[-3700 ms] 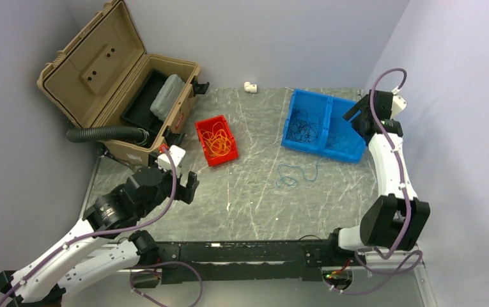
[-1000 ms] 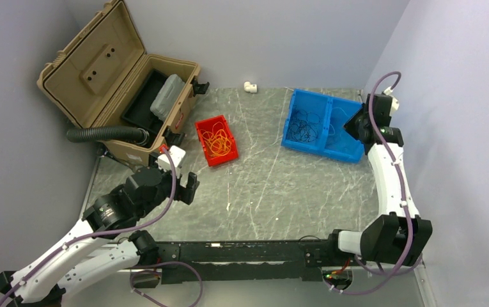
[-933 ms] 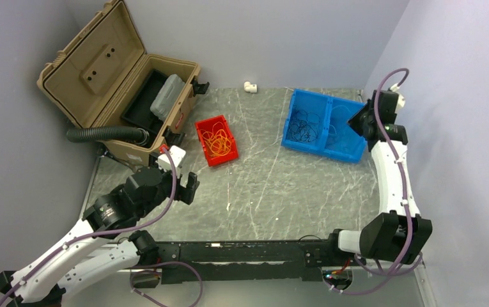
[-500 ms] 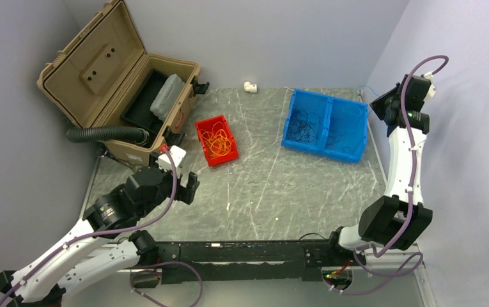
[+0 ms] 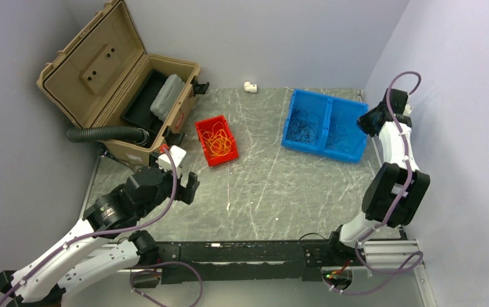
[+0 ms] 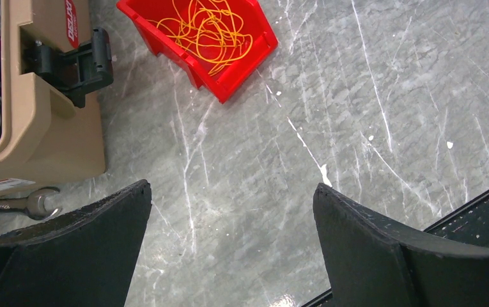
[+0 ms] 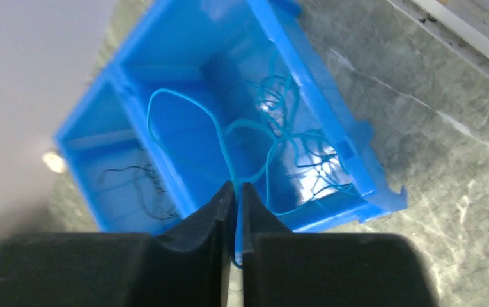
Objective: Untangle the cables
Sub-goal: Place the cable in the bin, then reset both arms
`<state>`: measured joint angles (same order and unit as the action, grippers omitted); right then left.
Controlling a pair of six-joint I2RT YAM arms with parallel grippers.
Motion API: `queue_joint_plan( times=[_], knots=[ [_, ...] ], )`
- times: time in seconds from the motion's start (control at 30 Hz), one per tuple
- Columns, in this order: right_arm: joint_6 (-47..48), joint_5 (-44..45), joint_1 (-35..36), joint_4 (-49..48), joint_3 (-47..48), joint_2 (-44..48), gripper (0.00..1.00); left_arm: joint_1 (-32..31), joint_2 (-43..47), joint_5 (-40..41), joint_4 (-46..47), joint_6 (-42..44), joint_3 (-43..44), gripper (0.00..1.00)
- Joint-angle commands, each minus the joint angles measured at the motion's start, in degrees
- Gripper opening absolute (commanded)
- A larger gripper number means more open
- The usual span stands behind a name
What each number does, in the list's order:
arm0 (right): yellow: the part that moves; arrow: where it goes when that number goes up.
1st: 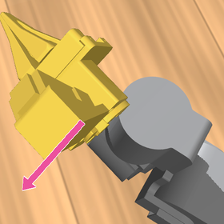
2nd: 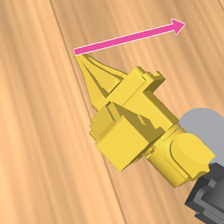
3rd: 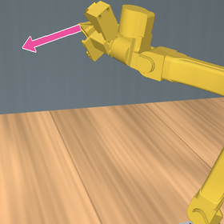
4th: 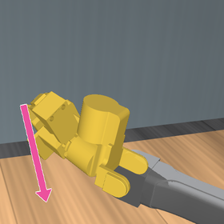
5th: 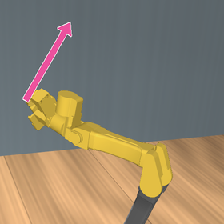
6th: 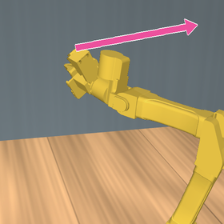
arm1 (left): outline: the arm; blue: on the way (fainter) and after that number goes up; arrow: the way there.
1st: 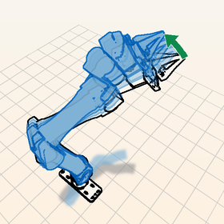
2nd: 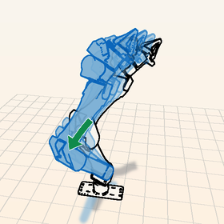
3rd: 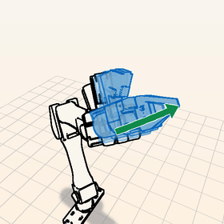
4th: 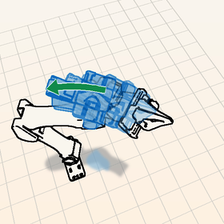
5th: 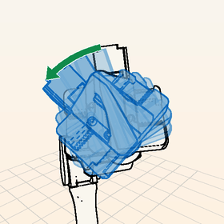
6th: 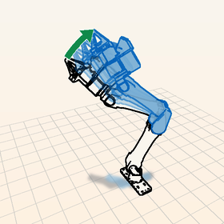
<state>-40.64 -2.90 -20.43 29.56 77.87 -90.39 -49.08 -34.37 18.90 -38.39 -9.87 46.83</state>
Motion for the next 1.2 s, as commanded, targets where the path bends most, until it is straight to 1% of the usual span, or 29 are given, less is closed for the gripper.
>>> queue_joint_plan(
  times=[0.0, 0.03, 0.07, 0.1, 0.27, 0.33, 0.37, 0.47, 0.5, 0.67, 0.83, 0.97, 1.1, 1.17],
  knots=[
    [-0.75, 1.16, -0.20, -3.34, -1.38, -2.49, 0.32, 0.09, -0.04, 0.17, 1.81, 0.67, -0.55, 0.99],
    [-0.37, 0.73, -0.20, -3.28, -1.33, -2.54, 0.55, 0.10, -0.12, 0.18, 1.83, 0.69, -0.52, 0.99],
    [-0.10, 0.63, -0.21, -3.09, -1.24, -2.32, 0.69, 0.08, -0.21, 0.18, 1.79, 0.66, -0.51, 0.99],
    [0.05, 0.69, -0.17, -3.14, -1.29, -1.76, 0.73, 0.10, -0.29, 0.19, 1.72, 0.72, -0.49, 0.99],
    [1.71, 0.52, -0.12, -2.92, -1.10, 2.69, 0.75, 0.06, -0.76, -0.08, 1.78, 0.74, -0.25, 0.99],
    [2.66, -0.03, 0.19, -2.57, -1.26, 4.61, 0.78, 0.18, -0.84, -0.15, 1.76, 0.73, -0.27, 0.99],
    [3.06, -0.46, 0.39, -2.66, -1.57, 5.74, 0.82, 0.21, -0.86, -0.23, 1.79, 0.81, -0.25, 0.99],
    [4.23, -0.95, 1.46, -2.87, -2.74, 9.08, 0.98, 0.21, -0.87, -0.41, 1.99, 0.86, -0.33, 0.99],
    [4.70, -1.15, 2.19, -3.06, -3.28, 10.14, 1.00, 0.22, -0.87, -0.58, 2.00, 0.90, -0.26, 0.99],
    [5.61, 0.25, 6.76, -3.07, -5.19, 14.64, 1.00, 0.46, -0.95, -1.00, 2.09, 0.97, -0.25, 0.99],
    [6.52, 2.75, 13.47, -3.74, -8.35, 17.54, 1.00, 0.52, -0.68, -1.20, 2.09, 0.89, -0.25, 0.99],
    [7.03, 2.86, 17.16, -5.21, -13.53, 20.70, 1.00, 0.54, -0.32, -1.23, 2.09, 0.90, -0.34, 0.99],
    [9.43, 0.57, 18.21, -7.60, -21.75, 25.11, 1.00, 0.53, -0.21, -1.19, 1.99, 0.89, -0.42, 0.99],
    [11.89, -0.27, 18.25, -6.95, -24.07, 26.80, 1.00, 0.55, -0.23, -1.23, 1.95, 0.89, -0.42, 0.99]
  ],
)
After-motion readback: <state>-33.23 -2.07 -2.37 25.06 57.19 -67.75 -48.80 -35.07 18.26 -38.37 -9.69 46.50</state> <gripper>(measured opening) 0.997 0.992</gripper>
